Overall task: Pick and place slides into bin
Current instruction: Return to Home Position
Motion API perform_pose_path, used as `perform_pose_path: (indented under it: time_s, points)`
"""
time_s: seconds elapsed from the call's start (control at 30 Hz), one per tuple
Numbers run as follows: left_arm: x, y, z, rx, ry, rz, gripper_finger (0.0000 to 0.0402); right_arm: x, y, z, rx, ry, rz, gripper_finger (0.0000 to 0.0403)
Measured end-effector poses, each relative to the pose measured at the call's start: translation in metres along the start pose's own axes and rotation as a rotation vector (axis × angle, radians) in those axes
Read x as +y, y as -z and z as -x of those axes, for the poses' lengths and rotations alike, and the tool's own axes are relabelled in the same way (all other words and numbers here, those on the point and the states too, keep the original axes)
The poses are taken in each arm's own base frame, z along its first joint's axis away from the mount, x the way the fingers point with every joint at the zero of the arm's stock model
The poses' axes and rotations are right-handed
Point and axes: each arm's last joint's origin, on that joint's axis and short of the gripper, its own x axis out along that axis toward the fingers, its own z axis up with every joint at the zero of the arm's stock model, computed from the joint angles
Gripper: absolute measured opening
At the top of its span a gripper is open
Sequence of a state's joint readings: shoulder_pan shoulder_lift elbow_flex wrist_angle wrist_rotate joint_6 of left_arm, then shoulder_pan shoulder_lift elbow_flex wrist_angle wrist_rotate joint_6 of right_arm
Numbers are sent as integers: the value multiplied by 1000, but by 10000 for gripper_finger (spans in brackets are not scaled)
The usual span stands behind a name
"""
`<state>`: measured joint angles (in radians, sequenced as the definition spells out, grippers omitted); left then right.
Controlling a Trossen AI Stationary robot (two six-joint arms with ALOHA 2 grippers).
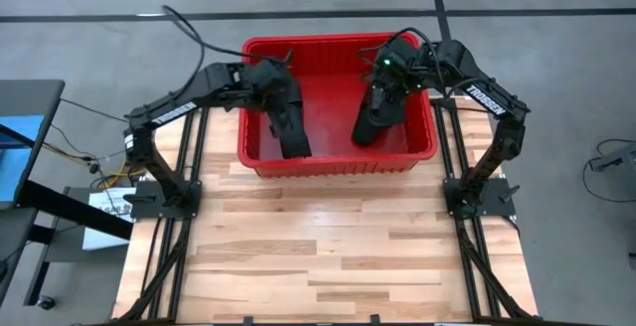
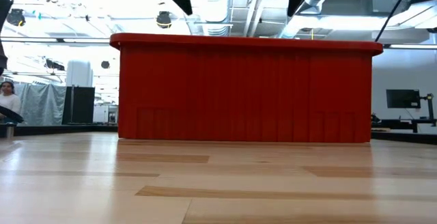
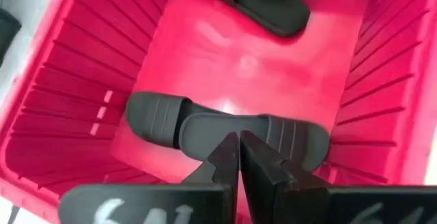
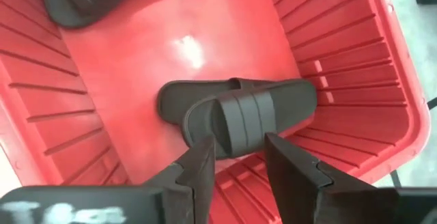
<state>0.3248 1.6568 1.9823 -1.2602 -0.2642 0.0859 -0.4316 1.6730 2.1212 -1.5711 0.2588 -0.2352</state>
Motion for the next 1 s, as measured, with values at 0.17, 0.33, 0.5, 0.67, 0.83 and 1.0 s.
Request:
perform_pose_path:
  time_s: [0.17,0.33,0.5,0.67,0.83,1.0]
  points:
    - [1,-1,-7,18,-4,-19,6,3,-1,1,-4,-4,16,119]
    - [1,-1,-6,14,-5,-16,6,13,-3,3,-16,-17,93,119]
    - [1,-4,-5,-24,31,25,6,22,-5,6,-26,-22,133,119]
    - [2,-13,6,-158,91,101,6,25,-7,10,-66,-30,67,119]
    - [5,-18,43,-377,119,138,6,17,-2,39,-262,-24,-32,119]
    - [2,-9,95,-581,187,110,6,10,11,81,-537,-117,-138,119]
